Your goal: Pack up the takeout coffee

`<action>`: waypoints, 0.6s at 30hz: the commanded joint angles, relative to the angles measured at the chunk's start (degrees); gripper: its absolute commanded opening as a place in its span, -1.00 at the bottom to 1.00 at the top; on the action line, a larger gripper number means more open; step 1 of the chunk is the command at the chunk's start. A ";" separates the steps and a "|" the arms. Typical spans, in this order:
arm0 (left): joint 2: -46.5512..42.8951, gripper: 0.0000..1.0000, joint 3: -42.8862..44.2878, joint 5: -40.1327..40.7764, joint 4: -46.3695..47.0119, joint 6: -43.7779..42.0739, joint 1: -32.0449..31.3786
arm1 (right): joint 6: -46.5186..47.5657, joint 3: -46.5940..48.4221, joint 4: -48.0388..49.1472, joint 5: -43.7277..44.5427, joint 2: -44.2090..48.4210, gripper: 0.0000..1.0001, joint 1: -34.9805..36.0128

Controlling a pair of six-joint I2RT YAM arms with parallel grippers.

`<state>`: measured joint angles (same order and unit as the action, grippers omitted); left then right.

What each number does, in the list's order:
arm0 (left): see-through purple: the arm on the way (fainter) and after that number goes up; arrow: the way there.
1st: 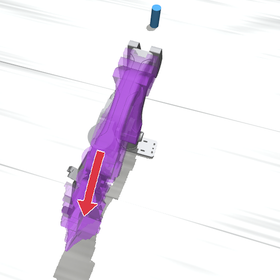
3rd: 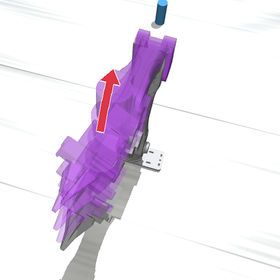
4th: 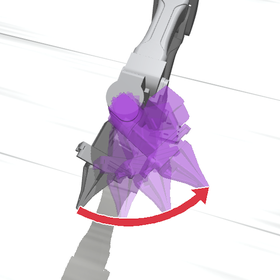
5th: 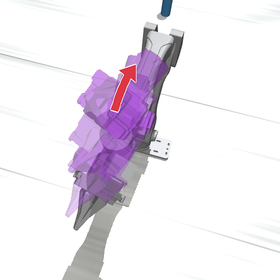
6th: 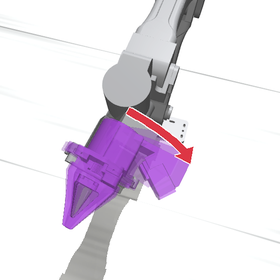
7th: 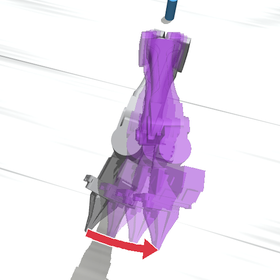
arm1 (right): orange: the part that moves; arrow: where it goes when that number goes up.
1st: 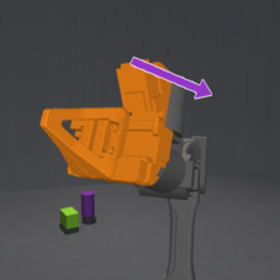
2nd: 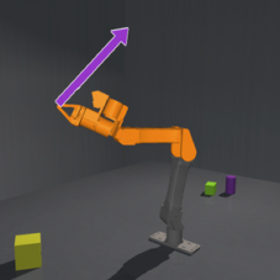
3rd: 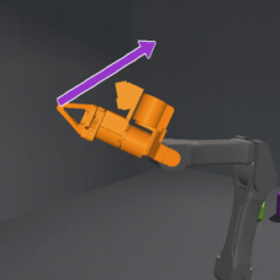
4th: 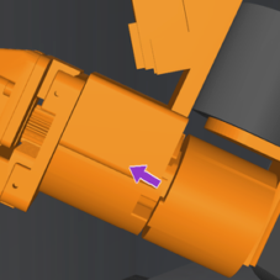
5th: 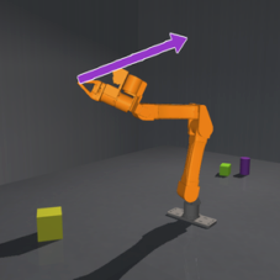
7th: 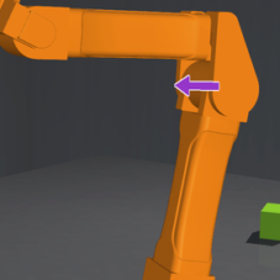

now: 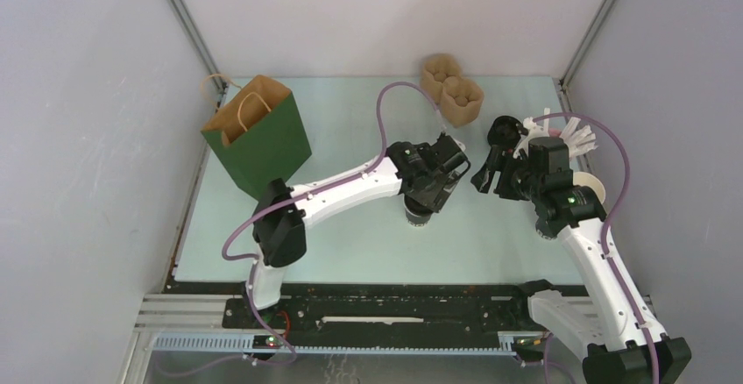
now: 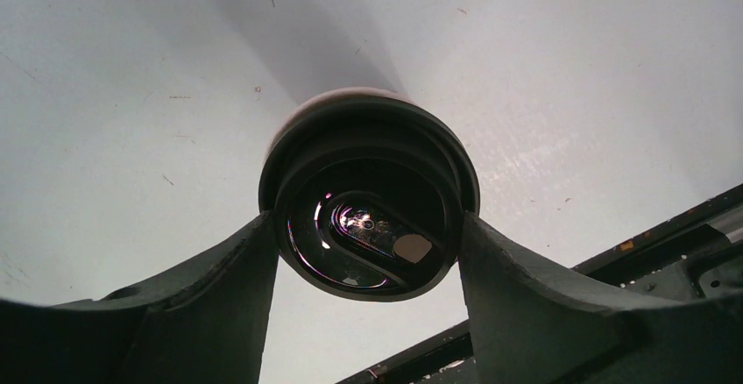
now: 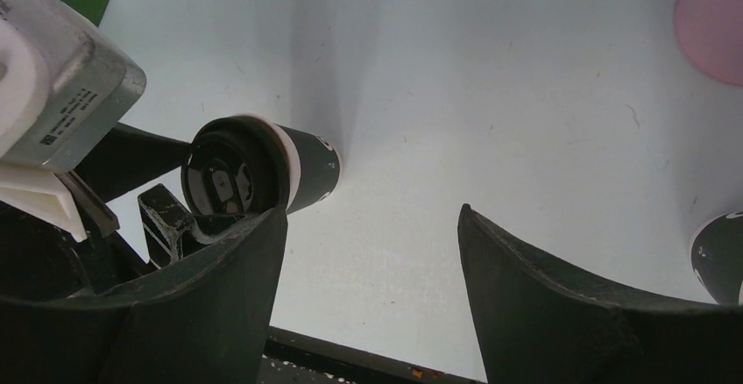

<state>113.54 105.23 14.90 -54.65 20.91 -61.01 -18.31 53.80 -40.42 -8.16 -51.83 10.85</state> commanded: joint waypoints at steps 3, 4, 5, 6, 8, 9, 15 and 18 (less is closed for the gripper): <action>0.66 0.47 3.51 1.40 -0.59 -1.73 -0.17 | 1.08 -0.19 2.01 -0.80 0.87 0.61 -0.41; 0.83 0.47 3.55 1.57 -0.73 -1.81 -0.09 | 1.11 -0.19 2.02 -0.87 0.85 0.60 -0.45; 1.02 0.47 3.62 1.54 -0.91 -1.87 -0.01 | 1.08 -0.19 2.06 -0.93 0.78 0.60 -0.39; 1.13 0.47 3.62 1.54 -0.97 -2.03 0.01 | 1.08 -0.20 2.02 -0.97 0.91 0.60 -0.37; 1.24 0.47 3.48 1.80 -1.07 -2.01 0.17 | 1.08 -0.19 1.98 -1.05 0.87 0.60 -0.40; 1.24 0.47 3.43 1.69 -1.09 -2.01 0.33 | 1.08 -0.19 1.93 -1.13 0.94 0.60 -0.42; 1.49 0.48 2.84 1.02 -0.98 -1.97 0.72 | 1.08 -0.19 1.93 -1.15 0.97 0.60 -0.40; 2.28 0.49 3.11 0.80 -0.83 -2.01 0.87 | 1.03 -0.19 2.02 -1.30 0.73 0.59 -0.46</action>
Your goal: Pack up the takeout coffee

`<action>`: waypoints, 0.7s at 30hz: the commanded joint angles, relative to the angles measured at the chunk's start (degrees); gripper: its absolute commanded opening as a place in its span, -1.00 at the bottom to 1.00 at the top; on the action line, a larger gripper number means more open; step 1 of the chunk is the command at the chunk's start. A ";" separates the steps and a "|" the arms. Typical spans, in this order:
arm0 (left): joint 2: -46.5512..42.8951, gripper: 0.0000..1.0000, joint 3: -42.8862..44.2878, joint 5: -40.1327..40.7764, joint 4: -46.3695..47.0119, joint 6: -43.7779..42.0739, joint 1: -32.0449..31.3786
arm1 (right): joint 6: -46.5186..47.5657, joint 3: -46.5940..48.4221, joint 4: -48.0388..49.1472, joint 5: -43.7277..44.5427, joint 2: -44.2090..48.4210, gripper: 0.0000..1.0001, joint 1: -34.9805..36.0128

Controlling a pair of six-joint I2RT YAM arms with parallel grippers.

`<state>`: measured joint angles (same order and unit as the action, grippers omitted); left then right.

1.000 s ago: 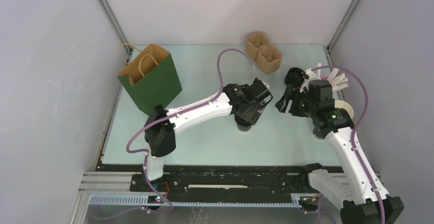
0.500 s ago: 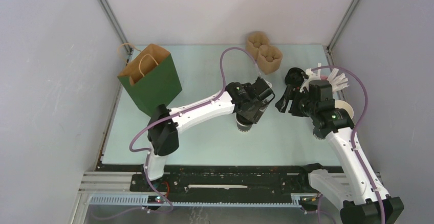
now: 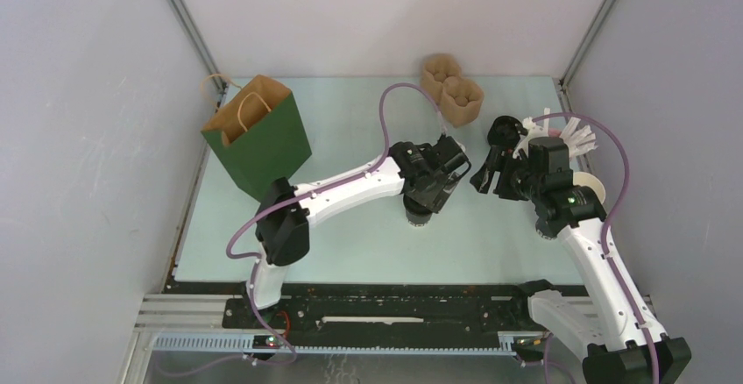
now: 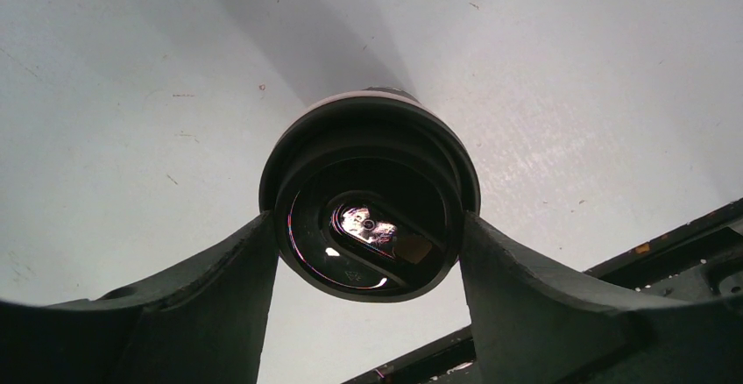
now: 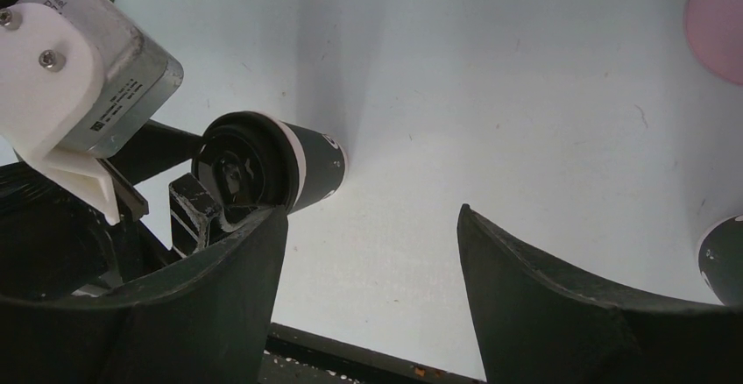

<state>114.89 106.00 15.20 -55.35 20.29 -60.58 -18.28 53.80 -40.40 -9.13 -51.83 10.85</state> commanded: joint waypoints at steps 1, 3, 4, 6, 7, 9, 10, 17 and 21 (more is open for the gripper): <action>1.11 0.49 2.45 0.45 -0.07 -1.40 0.53 | 1.05 -0.19 1.93 -0.48 0.72 0.60 -0.46; 1.46 0.51 2.09 -0.32 -0.07 -1.33 0.71 | 0.97 -0.19 1.92 -0.67 0.69 0.59 -0.38; 1.45 0.52 1.70 -0.42 -0.03 -1.16 0.80 | 0.97 -0.19 1.86 -0.78 0.59 0.59 -0.39; 0.98 0.59 0.70 -0.58 0.30 -0.90 0.81 | 0.85 -0.34 2.00 -1.16 0.34 0.60 -0.33; 0.49 0.64 0.16 -0.47 0.60 -0.80 0.81 | 0.69 -0.49 2.07 -1.41 0.21 0.60 -0.38; -0.25 0.75 0.34 -0.40 0.66 -0.98 0.81 | 0.57 -0.54 2.17 -1.67 0.03 0.61 -0.44; -0.52 0.79 0.60 -0.29 0.56 -1.13 0.81 | 0.49 -0.54 2.17 -1.68 -0.07 0.61 -0.48; -3.42 1.00 3.64 -0.86 -0.21 -1.44 0.96 | -0.04 -0.54 2.60 -2.54 0.06 0.61 -1.21; -6.54 1.00 5.30 -1.42 -0.50 -1.49 1.35 | -0.25 -0.54 2.38 -2.71 0.12 0.61 -2.00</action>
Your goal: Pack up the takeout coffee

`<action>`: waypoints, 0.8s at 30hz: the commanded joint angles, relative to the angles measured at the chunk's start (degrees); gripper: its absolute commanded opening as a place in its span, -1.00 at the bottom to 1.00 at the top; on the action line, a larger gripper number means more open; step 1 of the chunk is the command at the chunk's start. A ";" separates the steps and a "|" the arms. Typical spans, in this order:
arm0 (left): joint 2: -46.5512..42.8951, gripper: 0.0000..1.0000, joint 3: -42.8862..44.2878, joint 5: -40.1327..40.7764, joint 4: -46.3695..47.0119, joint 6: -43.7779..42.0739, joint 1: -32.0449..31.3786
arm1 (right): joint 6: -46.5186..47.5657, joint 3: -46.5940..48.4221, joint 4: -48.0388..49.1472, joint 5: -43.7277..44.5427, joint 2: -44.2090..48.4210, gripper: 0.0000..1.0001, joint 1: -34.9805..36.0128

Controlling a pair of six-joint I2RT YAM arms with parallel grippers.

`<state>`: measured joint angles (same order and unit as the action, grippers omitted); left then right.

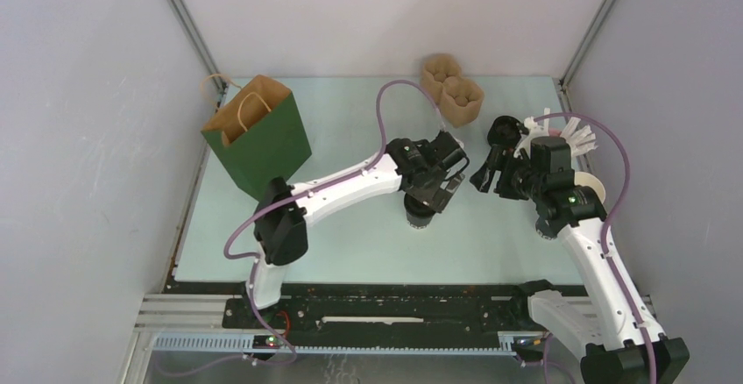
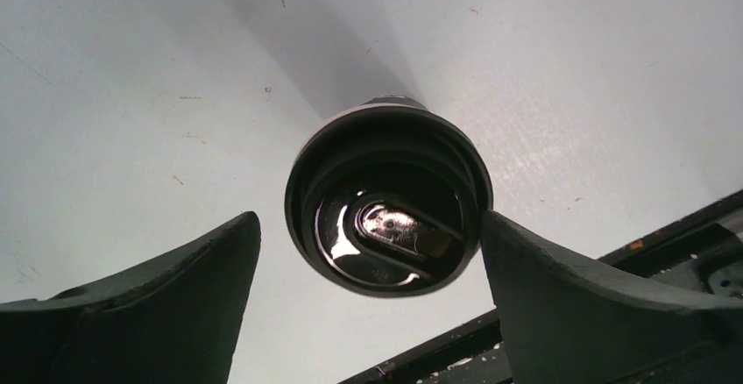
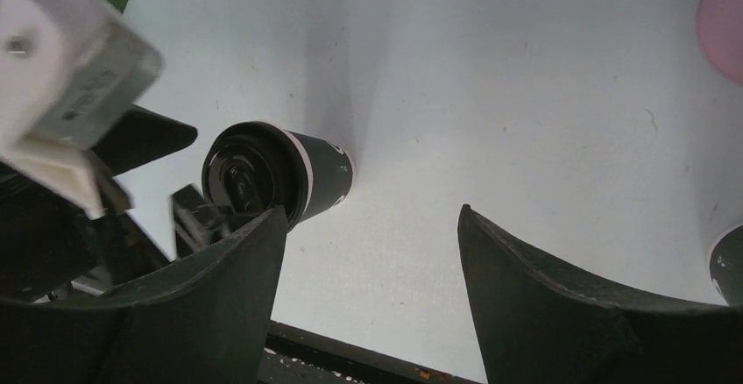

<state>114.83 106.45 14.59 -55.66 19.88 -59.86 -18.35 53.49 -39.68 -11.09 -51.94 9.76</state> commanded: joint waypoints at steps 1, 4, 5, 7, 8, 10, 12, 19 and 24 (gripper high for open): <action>-7.58 1.00 5.18 -1.64 0.01 -0.99 0.81 | -0.19 -0.19 1.64 -0.97 0.24 0.61 -1.16; -11.26 1.00 5.86 -4.06 -0.02 -1.03 1.42 | -0.33 0.04 1.61 -1.54 -0.13 0.62 -1.53; -12.73 1.00 5.71 -4.86 -0.03 -0.87 1.60 | -0.22 0.31 1.39 -1.56 -0.47 0.62 -1.58; -17.92 1.00 2.61 -7.27 0.63 -0.03 2.39 | -0.18 0.55 1.42 -2.90 -0.97 0.62 -1.73; -21.13 1.00 -1.12 -9.98 3.04 0.78 3.40 | -0.26 0.55 1.82 -4.87 -1.76 0.61 -1.77; -28.60 0.95 -10.26 -19.34 10.91 3.93 7.03 | -0.59 0.55 3.43 -12.56 -4.40 0.56 -1.75; -36.14 0.90 -24.95 -28.94 21.97 8.54 11.66 | -1.81 0.40 5.74 -21.28 -8.02 0.48 -1.69; -42.70 0.55 -51.52 -43.17 52.09 27.83 21.11 | -3.34 0.00 13.34 -30.96 -18.58 0.30 -1.24; -37.36 0.42 -56.79 -42.07 64.03 31.56 22.62 | -3.50 -0.40 15.39 -34.05 -24.40 0.07 -1.65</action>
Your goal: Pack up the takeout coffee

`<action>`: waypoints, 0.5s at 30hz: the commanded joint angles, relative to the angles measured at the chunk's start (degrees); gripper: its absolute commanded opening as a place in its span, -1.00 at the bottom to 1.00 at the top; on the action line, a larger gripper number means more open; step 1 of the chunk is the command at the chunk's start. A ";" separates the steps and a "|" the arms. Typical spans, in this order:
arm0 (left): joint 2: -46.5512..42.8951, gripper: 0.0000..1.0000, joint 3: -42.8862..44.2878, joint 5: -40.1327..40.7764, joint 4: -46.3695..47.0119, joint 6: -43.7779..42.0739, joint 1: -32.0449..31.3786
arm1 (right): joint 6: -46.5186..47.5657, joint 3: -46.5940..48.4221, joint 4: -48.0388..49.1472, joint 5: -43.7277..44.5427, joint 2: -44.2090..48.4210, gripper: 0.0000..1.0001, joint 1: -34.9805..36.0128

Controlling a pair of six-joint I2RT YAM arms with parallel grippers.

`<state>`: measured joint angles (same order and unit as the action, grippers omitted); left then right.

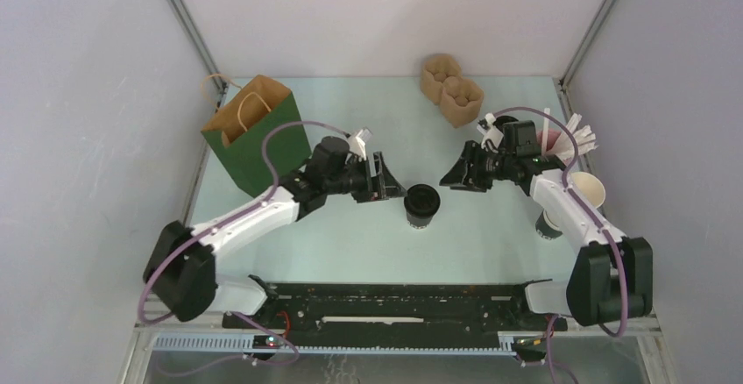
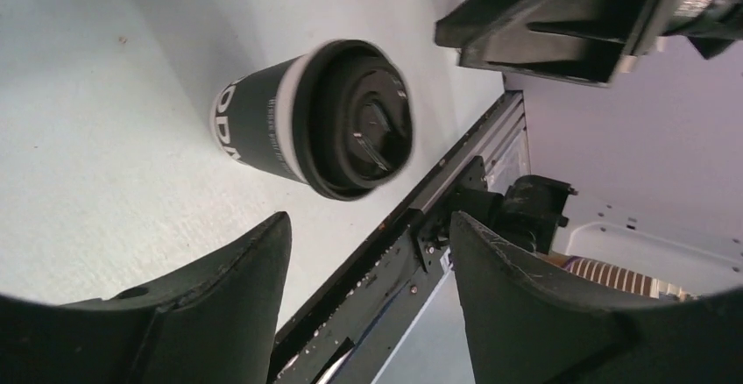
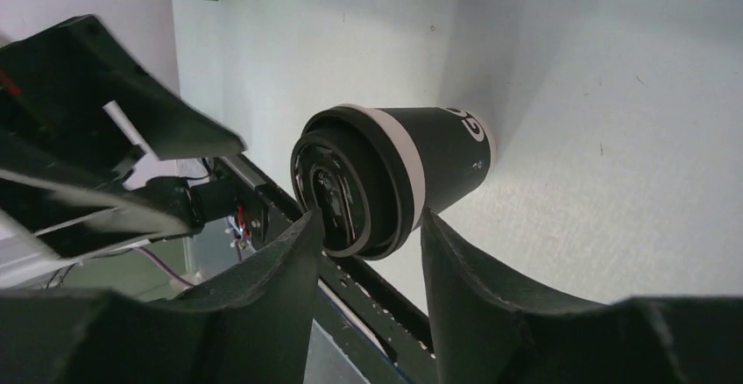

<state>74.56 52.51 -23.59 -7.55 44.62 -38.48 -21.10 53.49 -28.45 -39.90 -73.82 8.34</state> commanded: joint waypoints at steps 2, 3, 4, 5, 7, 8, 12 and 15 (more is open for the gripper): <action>5.11 0.39 -3.63 -3.83 17.87 7.82 1.71 | -0.83 -1.13 4.83 -6.11 -3.73 0.01 -0.82; 6.11 0.41 -4.17 -4.01 19.23 8.03 1.74 | -1.32 -1.97 6.08 -7.21 -3.97 0.00 -1.29; 7.05 0.42 -4.64 -4.07 20.06 8.21 1.78 | -1.76 -2.89 7.29 -8.02 -4.27 -0.02 -1.58; 8.21 0.40 -4.93 -4.45 20.85 8.39 1.76 | -1.83 -3.50 7.91 -8.39 -4.68 -0.07 -1.65; 10.17 0.34 -5.51 -5.15 22.03 8.74 1.74 | -1.82 -4.37 8.52 -8.59 -5.88 -0.16 -1.66; 10.72 0.32 -5.84 -5.29 22.59 8.92 1.74 | -1.74 -4.75 8.84 -8.82 -6.31 -0.17 -1.66; 10.61 0.16 -6.81 -4.07 21.71 7.30 1.85 | -2.32 -6.38 10.94 -9.14 -7.06 -0.19 -1.69; 11.45 0.16 -6.93 -3.85 20.92 7.13 1.83 | -2.43 -6.39 11.45 -9.47 -7.75 -0.20 -1.75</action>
<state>85.56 46.19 -27.20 11.18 52.47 -36.93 -22.90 46.81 -20.40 -47.46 -81.23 6.83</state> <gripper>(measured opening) 0.582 0.403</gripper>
